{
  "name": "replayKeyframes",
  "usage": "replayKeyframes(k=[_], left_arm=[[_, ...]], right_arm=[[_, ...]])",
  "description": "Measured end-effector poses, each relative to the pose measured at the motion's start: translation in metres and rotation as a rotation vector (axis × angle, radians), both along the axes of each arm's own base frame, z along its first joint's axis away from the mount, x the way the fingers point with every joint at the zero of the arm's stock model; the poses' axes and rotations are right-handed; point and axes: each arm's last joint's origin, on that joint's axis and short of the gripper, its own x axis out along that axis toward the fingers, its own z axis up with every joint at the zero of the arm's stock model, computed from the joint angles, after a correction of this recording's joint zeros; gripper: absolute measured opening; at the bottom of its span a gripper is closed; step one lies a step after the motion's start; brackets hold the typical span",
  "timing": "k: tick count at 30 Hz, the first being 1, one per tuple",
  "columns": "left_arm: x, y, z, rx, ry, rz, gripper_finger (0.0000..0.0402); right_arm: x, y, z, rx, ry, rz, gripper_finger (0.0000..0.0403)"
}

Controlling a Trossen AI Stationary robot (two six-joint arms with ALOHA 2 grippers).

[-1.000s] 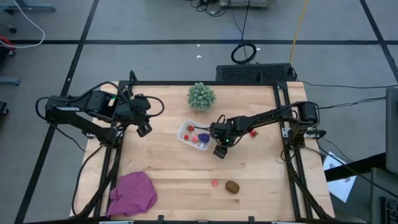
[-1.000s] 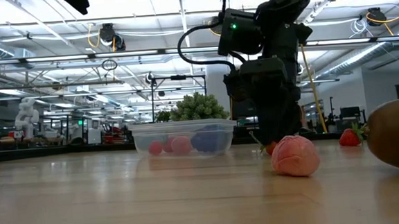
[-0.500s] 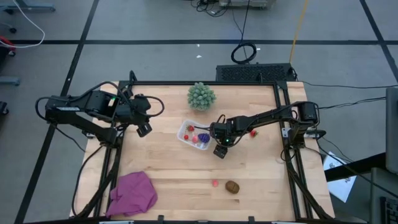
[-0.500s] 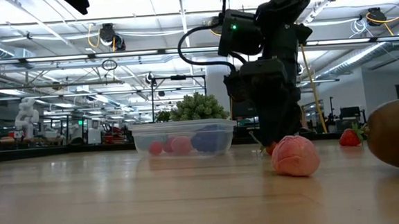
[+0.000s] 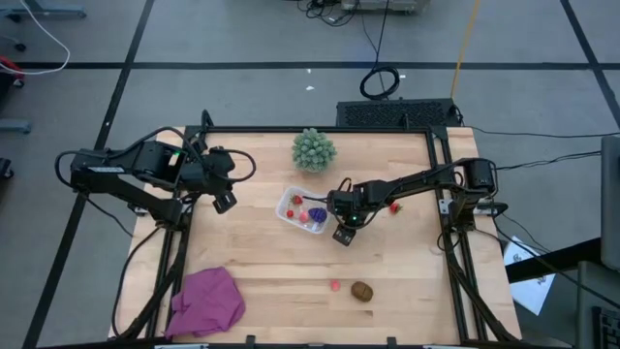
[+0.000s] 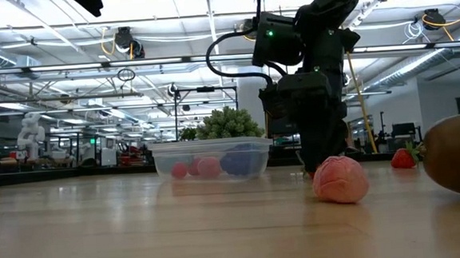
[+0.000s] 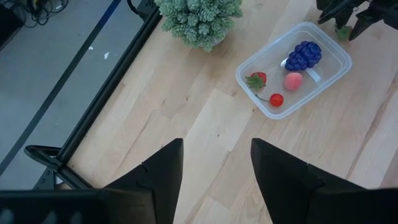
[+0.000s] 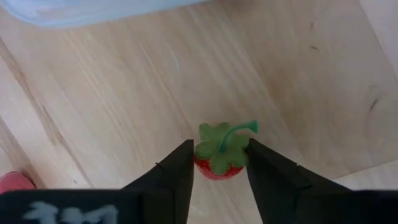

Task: Pick and placing Produce into tupperware
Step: Put the left strawberry into the transparent bin

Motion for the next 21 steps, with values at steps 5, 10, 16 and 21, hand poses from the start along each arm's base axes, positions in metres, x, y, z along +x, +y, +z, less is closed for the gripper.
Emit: replayKeyframes(k=[5,10,16,21], left_arm=[[0.0,0.0,0.0,0.0,0.0,0.0,0.0194],[0.0,0.0,0.0,0.0,0.0,0.0,0.0196],[0.0,0.0,0.0,0.0,0.0,0.0,0.0195],[0.0,0.0,0.0,0.0,0.0,0.0,0.0191]], right_arm=[[0.0,0.0,0.004,0.002,-0.018,0.002,0.0119],[-0.001,0.002,0.014,0.024,-0.056,0.01,0.0119],[-0.003,0.001,0.024,0.013,-0.088,0.005,0.0118],[-0.005,0.001,0.038,0.013,-0.132,0.001,0.0118]])
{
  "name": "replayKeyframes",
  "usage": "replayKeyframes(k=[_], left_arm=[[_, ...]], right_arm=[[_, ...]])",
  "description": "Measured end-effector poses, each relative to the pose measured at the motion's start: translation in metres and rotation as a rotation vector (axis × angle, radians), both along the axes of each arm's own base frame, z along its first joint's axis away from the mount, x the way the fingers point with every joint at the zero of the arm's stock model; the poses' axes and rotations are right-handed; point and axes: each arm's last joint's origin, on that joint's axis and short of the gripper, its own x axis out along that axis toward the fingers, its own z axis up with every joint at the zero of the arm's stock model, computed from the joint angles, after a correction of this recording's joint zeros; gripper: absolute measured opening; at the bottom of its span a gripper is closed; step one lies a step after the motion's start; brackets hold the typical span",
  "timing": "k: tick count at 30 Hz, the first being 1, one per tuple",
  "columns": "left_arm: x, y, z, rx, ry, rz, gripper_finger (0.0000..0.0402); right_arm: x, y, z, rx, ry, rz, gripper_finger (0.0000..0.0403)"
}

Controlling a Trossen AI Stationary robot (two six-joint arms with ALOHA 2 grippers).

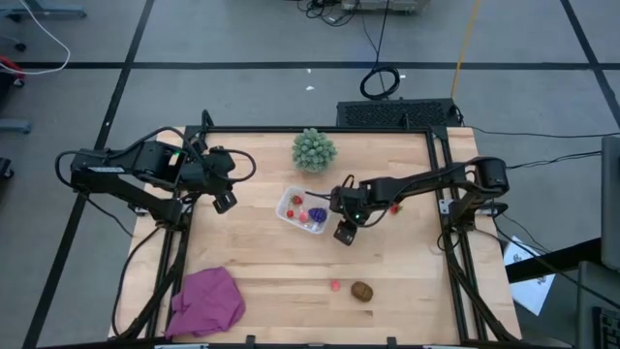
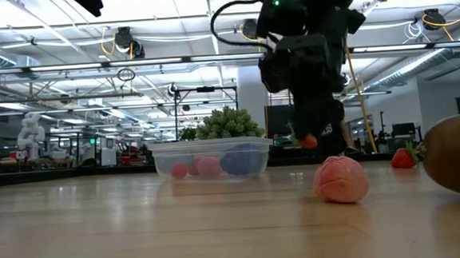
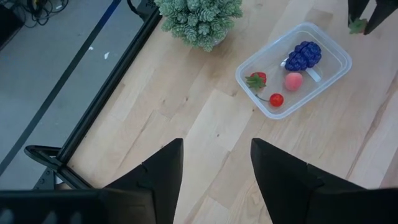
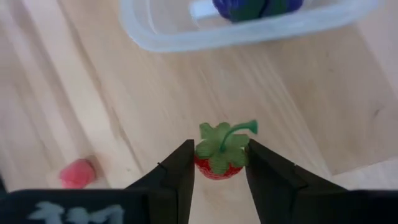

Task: Pick and placing Produce into tupperware
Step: Put the left strawberry into the transparent bin

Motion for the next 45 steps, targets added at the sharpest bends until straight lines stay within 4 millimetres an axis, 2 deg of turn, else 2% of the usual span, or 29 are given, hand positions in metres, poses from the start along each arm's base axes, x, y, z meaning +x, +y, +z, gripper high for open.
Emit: replayKeyframes(k=[6,10,16,23,29,35,37,40,45], left_arm=[[0.0,0.0,0.0,0.0,0.0,0.0,0.0191],[0.0,0.0,0.0,0.003,0.002,-0.006,0.0191],[0.0,0.0,0.0,0.004,-0.001,-0.008,0.0191],[0.001,0.0,0.001,0.007,-0.006,-0.014,0.0191],[0.001,0.0,0.001,0.008,-0.009,-0.017,0.0191],[0.001,0.0,0.001,0.008,-0.008,-0.018,0.0191],[0.001,0.0,0.001,0.008,-0.008,-0.017,0.0191],[0.001,0.0,0.001,0.008,-0.008,-0.017,0.0191],[0.001,0.0,0.001,0.008,-0.007,-0.018,0.0191]], right_arm=[[-0.001,0.002,0.024,0.003,-0.119,-0.007,0.0118],[0.004,0.003,0.043,0.018,-0.284,0.004,0.0118],[0.017,0.002,0.06,0.079,-0.501,0.046,0.0118],[0.023,-0.012,0.073,0.035,-0.578,0.052,0.0118],[0.033,-0.019,0.105,-0.025,-0.683,0.098,0.0118],[0.039,-0.02,0.133,-0.089,-0.712,0.165,0.0118],[0.043,-0.02,0.135,-0.102,-0.687,0.181,0.0118],[0.053,-0.022,0.128,-0.108,-0.63,0.198,0.0118],[0.07,-0.029,0.097,-0.1,-0.498,0.203,0.0118]])
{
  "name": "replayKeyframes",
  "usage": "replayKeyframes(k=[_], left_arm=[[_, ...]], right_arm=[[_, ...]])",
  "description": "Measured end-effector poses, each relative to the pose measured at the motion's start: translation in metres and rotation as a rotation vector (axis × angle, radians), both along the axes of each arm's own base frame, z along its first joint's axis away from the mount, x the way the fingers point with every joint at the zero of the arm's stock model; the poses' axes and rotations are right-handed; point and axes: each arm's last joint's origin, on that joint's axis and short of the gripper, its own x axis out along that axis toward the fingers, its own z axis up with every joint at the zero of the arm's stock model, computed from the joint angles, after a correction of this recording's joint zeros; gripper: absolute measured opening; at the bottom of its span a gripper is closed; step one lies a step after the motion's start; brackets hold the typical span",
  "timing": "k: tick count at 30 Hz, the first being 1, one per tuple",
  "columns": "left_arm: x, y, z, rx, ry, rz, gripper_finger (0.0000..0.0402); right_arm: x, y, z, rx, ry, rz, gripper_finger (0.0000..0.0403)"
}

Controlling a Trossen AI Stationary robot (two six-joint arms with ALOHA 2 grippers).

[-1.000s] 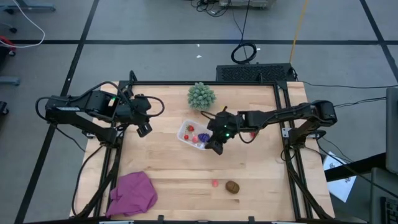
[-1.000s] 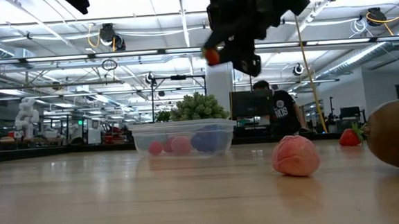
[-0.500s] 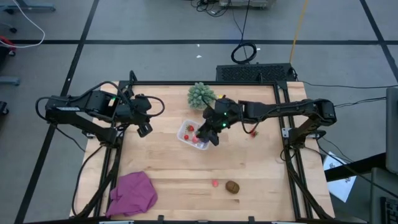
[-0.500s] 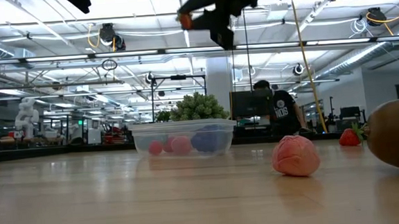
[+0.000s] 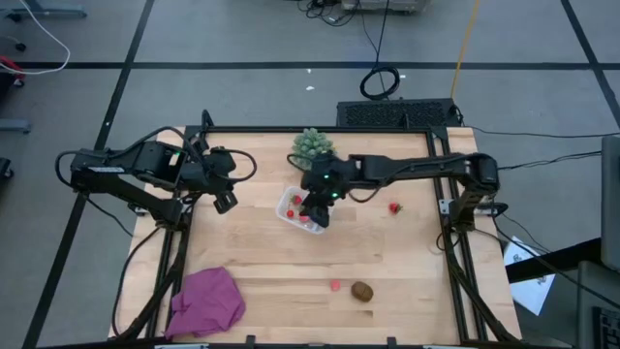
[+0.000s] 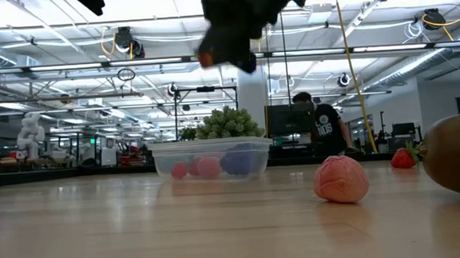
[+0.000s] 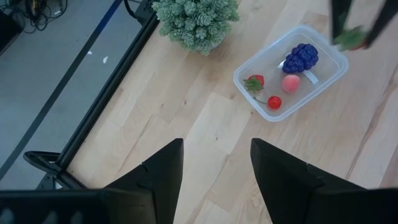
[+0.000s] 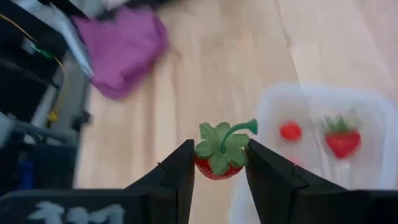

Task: Pick and placing Produce into tupperware
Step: Put the left strawberry into the transparent bin

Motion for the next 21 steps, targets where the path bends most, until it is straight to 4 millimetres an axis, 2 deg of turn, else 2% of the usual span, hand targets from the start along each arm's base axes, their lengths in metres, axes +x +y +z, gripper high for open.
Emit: replayKeyframes(k=[6,10,14,21], left_arm=[[0.0,0.0,0.0,-0.015,0.003,-0.008,0.0191],[0.0,0.0,0.0,-0.016,0.003,-0.008,0.0191],[0.0,-0.001,0.0,-0.014,0.006,-0.013,0.0191],[0.0,-0.001,0.0,-0.015,0.005,-0.012,0.0191]], right_arm=[[0.011,-0.012,-0.045,0.004,0.162,-0.012,0.0118],[0.015,-0.016,-0.067,0.0,0.224,-0.006,0.0119],[0.017,-0.02,-0.076,-0.002,0.25,-0.006,0.0119],[0.017,-0.027,-0.077,-0.02,0.235,-0.001,0.0119]])
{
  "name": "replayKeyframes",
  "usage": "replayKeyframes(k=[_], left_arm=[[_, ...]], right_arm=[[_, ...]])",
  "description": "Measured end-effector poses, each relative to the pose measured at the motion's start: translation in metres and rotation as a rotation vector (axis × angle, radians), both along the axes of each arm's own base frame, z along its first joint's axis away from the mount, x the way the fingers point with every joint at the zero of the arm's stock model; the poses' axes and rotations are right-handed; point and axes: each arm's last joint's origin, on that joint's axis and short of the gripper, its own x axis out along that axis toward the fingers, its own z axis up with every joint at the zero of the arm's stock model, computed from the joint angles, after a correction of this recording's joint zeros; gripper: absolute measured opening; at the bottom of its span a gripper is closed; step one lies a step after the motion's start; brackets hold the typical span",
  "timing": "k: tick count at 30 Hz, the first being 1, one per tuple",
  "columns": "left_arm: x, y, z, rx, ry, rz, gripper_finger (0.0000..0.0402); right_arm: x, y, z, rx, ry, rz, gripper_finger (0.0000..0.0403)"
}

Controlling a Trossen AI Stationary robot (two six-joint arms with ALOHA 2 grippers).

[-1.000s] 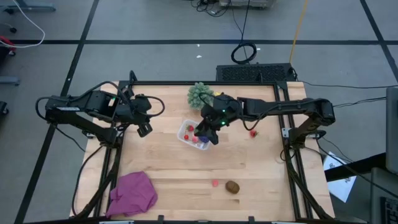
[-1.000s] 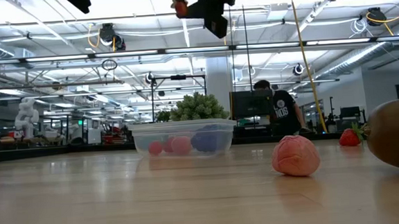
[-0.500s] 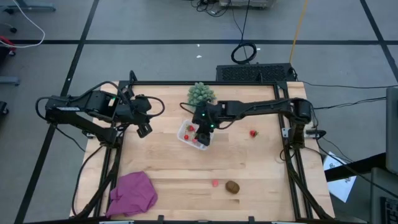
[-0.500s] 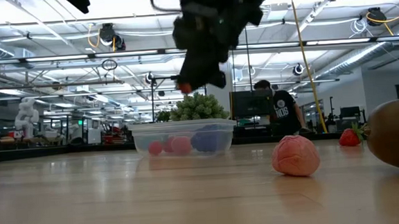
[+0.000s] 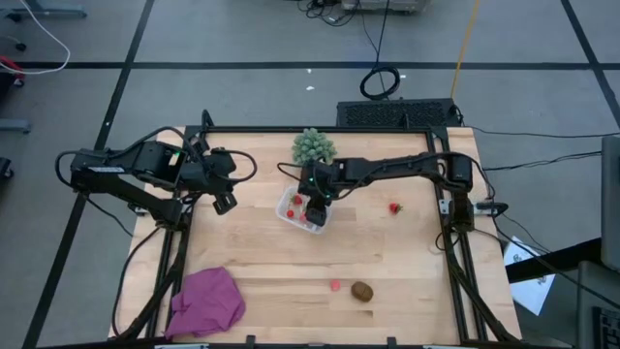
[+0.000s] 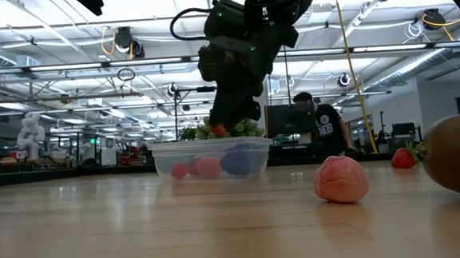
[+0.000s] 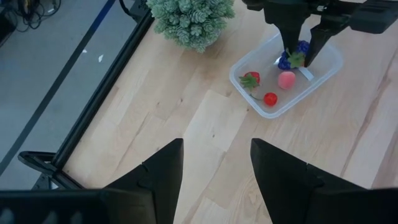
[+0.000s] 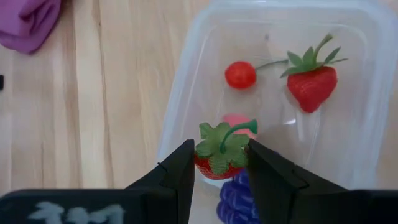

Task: Pick and placing Produce into tupperware
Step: Put the left strawberry into the transparent bin, then put the strawberry into the transparent bin

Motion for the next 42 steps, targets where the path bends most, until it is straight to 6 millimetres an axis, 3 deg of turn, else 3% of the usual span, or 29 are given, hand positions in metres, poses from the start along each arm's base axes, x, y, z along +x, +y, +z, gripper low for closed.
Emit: replayKeyframes(k=[26,36,42], left_arm=[[0.0,0.0,0.0,0.0,-0.001,0.001,0.0191],[0.0,0.0,0.0,-0.002,-0.002,0.005,0.0191],[0.0,0.0,0.0,-0.002,-0.002,0.004,0.0191]], right_arm=[[0.0,-0.004,0.0,-0.041,-0.029,0.052,0.012],[0.004,-0.005,0.003,-0.061,-0.087,0.063,0.0178],[0.005,-0.005,0.01,-0.074,-0.128,0.067,0.0187]])
